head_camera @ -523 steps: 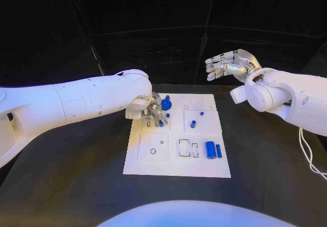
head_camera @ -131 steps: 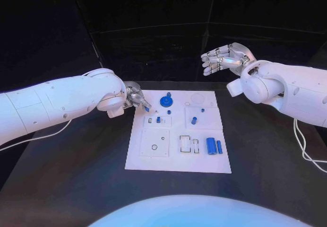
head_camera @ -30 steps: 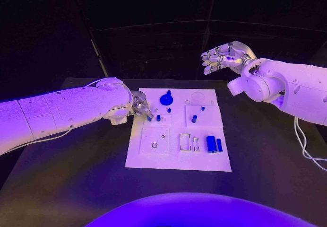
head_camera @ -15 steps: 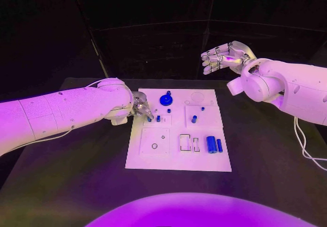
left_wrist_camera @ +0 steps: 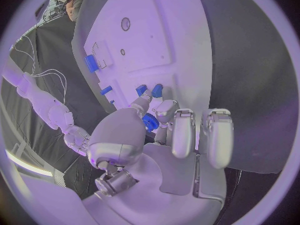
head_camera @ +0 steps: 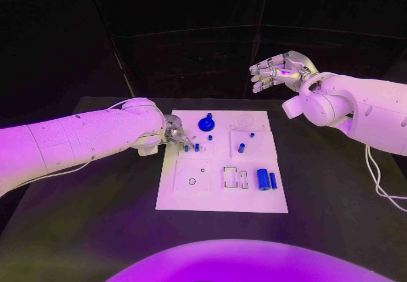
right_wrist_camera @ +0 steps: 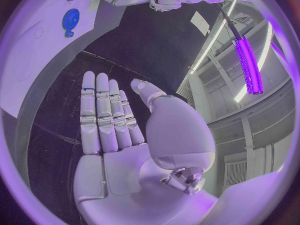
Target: Assemble the parts on the task board
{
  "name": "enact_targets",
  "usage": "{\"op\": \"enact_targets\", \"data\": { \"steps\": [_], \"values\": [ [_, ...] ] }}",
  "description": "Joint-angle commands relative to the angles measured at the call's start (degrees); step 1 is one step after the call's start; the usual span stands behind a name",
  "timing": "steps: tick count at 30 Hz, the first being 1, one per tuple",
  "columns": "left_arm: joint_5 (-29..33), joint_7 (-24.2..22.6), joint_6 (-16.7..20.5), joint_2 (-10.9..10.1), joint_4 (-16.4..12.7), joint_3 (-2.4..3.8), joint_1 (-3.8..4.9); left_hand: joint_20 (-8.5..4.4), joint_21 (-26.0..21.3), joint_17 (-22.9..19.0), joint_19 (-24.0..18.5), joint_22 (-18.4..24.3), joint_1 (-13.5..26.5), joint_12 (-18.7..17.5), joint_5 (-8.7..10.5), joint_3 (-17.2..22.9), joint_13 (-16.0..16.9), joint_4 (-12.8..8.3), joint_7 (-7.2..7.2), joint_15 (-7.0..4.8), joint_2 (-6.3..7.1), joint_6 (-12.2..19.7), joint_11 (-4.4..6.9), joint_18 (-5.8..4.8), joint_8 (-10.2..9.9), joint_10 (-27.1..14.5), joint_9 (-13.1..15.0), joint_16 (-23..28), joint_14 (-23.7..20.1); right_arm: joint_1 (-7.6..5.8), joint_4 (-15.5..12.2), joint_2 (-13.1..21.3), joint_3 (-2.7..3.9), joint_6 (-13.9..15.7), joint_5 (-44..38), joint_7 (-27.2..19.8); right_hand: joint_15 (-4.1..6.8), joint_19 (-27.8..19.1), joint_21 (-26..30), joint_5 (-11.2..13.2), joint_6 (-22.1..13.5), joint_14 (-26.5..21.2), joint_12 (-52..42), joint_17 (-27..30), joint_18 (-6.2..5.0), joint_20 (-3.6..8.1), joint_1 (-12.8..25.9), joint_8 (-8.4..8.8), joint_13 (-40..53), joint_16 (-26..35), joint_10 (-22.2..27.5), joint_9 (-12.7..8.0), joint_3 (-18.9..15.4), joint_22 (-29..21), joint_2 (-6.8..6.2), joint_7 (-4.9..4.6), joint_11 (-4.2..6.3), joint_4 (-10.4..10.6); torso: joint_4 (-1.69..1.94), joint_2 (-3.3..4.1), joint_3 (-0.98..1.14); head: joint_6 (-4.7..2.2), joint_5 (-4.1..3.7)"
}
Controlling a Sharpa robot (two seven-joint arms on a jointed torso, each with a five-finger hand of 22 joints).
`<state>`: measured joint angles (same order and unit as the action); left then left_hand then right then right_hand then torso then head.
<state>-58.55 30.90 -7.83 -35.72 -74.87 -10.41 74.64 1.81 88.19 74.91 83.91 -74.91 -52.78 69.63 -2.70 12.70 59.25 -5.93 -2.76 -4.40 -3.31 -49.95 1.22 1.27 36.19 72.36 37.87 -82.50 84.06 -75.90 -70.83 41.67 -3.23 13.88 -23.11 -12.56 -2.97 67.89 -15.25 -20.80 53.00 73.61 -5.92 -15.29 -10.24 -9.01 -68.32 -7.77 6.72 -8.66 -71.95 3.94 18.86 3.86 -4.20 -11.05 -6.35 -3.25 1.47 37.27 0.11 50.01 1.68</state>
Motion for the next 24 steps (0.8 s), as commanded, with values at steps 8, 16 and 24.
{"op": "enact_targets", "data": {
  "steps": [8,16,24],
  "values": [
    [-0.4,0.0,0.5,-0.2,0.3,-0.04,-0.08,-0.49,-0.1,8.1,4.9,-12.5,1.0,0.4,0.06,-4.4,0.0,2.1,-0.12,-0.48,0.78,0.1,-0.01,-0.59,0.7,-0.2,0.3,0.5,4.3,-0.12,-0.1,0.1,0.04,-0.2,0.1,-0.6,-0.19,0.6,0.5,-0.2,-0.3,0.2,0.2,-0.1,-0.29,-0.05,-0.2,-0.29,-0.1,0.2,-0.1,0.0,-0.1,-0.1,0.27,-0.05,-0.14,0.5,0.05,0.01,-0.06,-0.09,-0.16],
    [0.5,-1.9,3.7,-1.2,-0.5,0.01,-0.12,-0.59,-0.1,8.1,4.9,-12.5,0.3,0.6,0.05,-7.0,0.2,3.2,-0.01,-0.59,0.45,0.3,0.09,-0.57,1.1,-0.2,0.6,0.5,4.3,-0.11,0.0,0.1,0.04,-0.2,0.1,-0.6,-0.19,0.6,0.5,-0.2,-0.3,0.2,0.2,-0.1,-0.29,-0.05,-0.2,-0.29,-0.1,0.2,-0.1,0.0,-0.1,-0.1,0.27,-0.05,-0.14,0.5,0.07,-0.01,-0.06,-0.31,-0.22],
    [3.2,-5.5,8.8,-2.2,-1.4,0.08,-0.12,-0.53,-0.5,7.7,4.7,-11.9,-0.4,0.2,0.04,-9.4,-0.4,4.4,-0.3,-0.46,-0.12,1.4,-0.12,-0.43,0.7,-0.7,0.6,0.9,4.2,-0.1,0.2,0.0,0.04,-0.3,0.1,-0.6,-0.19,0.6,0.5,-0.2,-0.3,0.2,0.2,-0.1,-0.29,-0.05,-0.2,-0.29,-0.1,0.2,-0.1,0.0,-0.1,-0.1,0.27,-0.05,-0.14,0.5,0.0,0.0,-0.04,-0.56,-0.22]
  ]
}}
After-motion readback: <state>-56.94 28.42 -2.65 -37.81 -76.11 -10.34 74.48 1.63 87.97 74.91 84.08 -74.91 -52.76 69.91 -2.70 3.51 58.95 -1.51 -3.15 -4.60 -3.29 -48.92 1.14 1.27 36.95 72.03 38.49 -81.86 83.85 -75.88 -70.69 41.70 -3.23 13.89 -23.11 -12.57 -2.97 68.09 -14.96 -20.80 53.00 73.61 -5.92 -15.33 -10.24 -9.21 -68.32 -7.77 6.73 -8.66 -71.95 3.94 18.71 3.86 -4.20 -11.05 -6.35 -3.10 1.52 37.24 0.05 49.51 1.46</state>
